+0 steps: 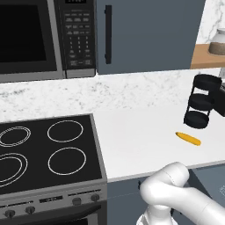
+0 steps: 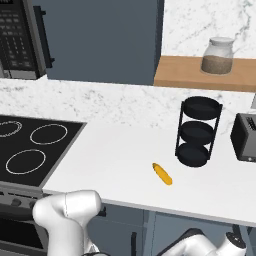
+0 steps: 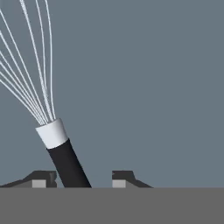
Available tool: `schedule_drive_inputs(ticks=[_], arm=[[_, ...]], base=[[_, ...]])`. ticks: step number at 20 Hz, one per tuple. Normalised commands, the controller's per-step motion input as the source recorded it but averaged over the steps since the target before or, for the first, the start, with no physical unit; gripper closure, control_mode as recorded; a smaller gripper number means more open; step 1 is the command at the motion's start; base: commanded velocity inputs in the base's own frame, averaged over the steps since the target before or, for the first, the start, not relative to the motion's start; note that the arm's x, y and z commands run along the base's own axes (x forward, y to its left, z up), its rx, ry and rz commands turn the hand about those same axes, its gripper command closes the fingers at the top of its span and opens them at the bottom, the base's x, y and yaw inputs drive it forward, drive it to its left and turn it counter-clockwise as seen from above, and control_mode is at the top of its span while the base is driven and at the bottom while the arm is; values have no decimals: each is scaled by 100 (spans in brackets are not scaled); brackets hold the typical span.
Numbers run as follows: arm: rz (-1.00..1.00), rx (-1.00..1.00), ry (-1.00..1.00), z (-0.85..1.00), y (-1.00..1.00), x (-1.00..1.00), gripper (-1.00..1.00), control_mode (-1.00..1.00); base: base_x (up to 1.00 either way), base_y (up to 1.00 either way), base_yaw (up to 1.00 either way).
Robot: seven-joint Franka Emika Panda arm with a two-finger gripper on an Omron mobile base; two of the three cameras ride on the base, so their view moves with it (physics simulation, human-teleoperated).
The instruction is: Pick the whisk from the drawer and place it on the counter.
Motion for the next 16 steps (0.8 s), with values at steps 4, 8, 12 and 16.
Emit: schedule_drive_inputs(ticks=[4,8,12,16], arm=[[0,0,0,-4,0,0,100,-100],[0,0,0,-6,2,-1,100,-100],[0,-2,0,-19,18,-17,100,-100],[-6,-6,0,-25,21,-56,100,-100]], base=[[0,0,0],[0,0,0],[0,0,0],[0,0,0]])
